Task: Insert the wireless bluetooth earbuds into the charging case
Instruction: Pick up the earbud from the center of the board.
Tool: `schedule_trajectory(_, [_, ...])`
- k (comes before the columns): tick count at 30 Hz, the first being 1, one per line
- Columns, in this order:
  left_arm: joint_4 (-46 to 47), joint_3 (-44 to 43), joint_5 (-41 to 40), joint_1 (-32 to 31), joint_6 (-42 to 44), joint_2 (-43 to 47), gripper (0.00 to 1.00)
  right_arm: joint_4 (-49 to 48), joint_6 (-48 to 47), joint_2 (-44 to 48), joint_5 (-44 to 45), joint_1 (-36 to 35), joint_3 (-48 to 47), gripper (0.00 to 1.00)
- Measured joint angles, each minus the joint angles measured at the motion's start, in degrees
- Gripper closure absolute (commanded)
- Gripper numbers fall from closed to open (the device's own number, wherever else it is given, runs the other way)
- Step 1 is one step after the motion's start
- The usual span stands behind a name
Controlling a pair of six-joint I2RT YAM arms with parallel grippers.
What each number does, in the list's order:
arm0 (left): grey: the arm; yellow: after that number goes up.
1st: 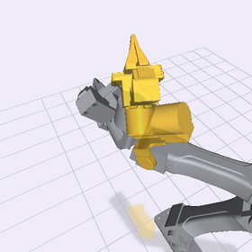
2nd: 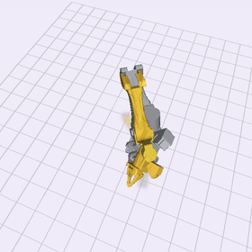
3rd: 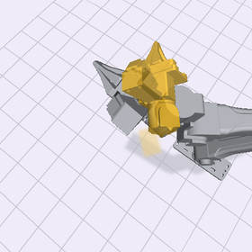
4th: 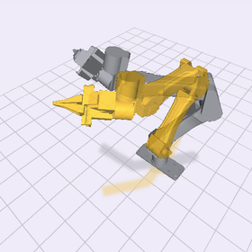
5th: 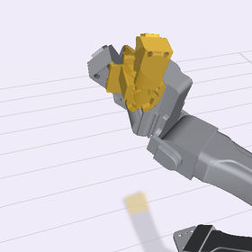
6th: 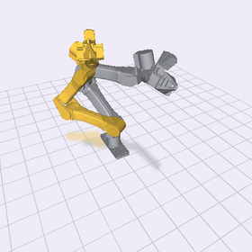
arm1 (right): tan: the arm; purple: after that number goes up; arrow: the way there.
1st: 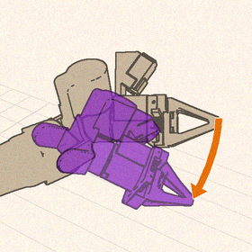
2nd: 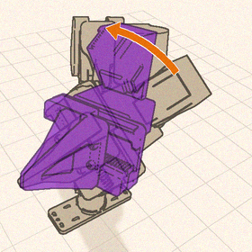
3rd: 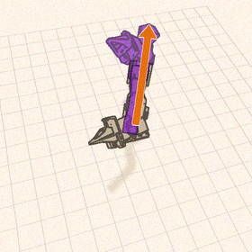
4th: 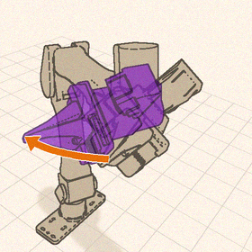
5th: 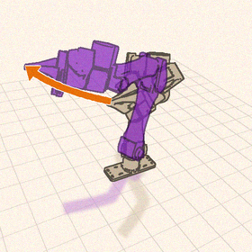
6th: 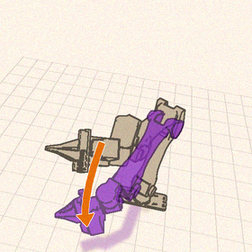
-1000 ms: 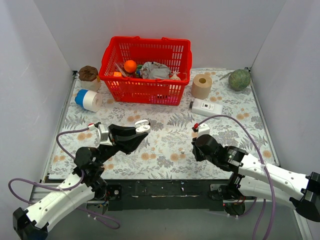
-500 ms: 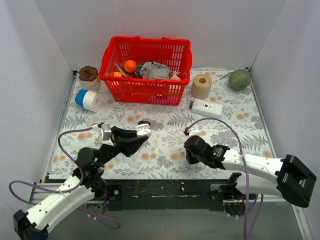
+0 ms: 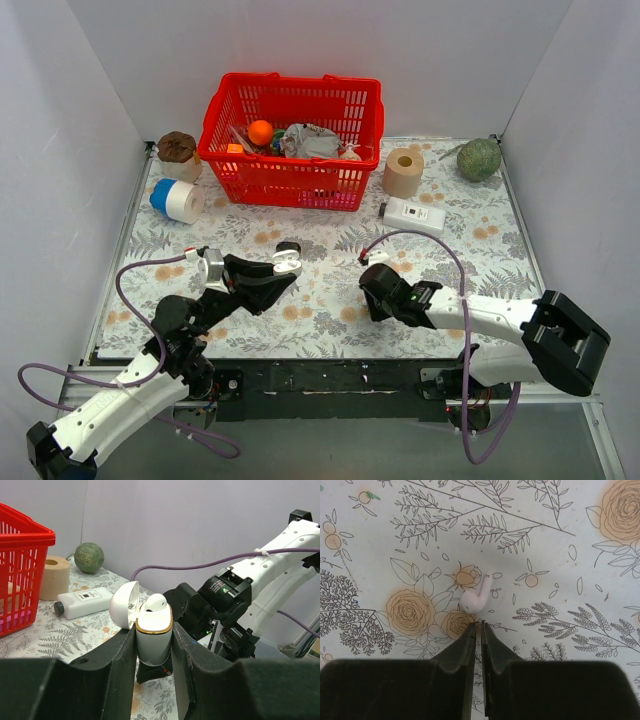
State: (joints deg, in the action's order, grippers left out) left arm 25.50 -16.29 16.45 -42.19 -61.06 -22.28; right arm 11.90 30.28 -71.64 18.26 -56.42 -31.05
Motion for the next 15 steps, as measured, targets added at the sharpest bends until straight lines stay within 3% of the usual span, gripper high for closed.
schedule_trajectory(15, [-1.11,0.13,-0.04,0.0,0.2,0.39,1.0,-2.4,-4.37,-10.16,-1.99,2.51,-9.05,0.86])
